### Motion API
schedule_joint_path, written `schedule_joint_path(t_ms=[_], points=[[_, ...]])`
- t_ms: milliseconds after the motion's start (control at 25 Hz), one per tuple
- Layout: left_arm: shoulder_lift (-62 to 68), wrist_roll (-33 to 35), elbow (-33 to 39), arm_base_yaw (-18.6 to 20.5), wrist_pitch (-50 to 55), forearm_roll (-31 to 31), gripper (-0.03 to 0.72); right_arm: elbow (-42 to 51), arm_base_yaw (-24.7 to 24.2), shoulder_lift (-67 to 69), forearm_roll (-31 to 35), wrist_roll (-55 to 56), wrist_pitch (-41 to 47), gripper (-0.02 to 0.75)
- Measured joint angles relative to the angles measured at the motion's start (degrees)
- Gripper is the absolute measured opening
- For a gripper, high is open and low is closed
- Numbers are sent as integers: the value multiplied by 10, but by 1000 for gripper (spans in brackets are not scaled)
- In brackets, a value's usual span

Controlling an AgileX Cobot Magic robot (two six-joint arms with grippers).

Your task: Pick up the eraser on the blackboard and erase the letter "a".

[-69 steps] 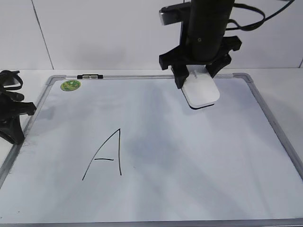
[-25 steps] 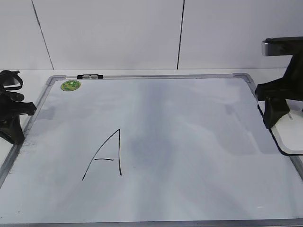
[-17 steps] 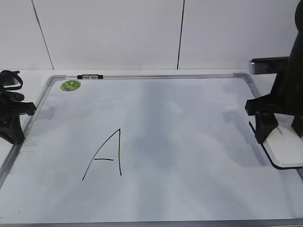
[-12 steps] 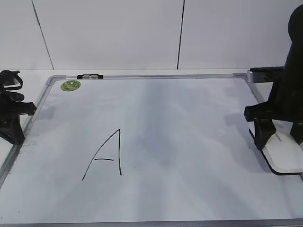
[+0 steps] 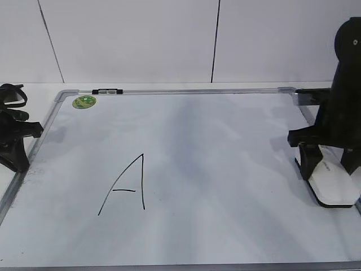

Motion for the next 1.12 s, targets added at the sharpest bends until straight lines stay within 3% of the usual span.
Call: schedule_joint_path(t_ms=[440, 1120], points=[[0, 0, 0, 0, 0, -1, 16, -133, -11, 66, -7, -2, 17, 524], [0, 0, 0, 0, 1, -1, 16, -139, -31, 86, 2, -3, 19, 524]])
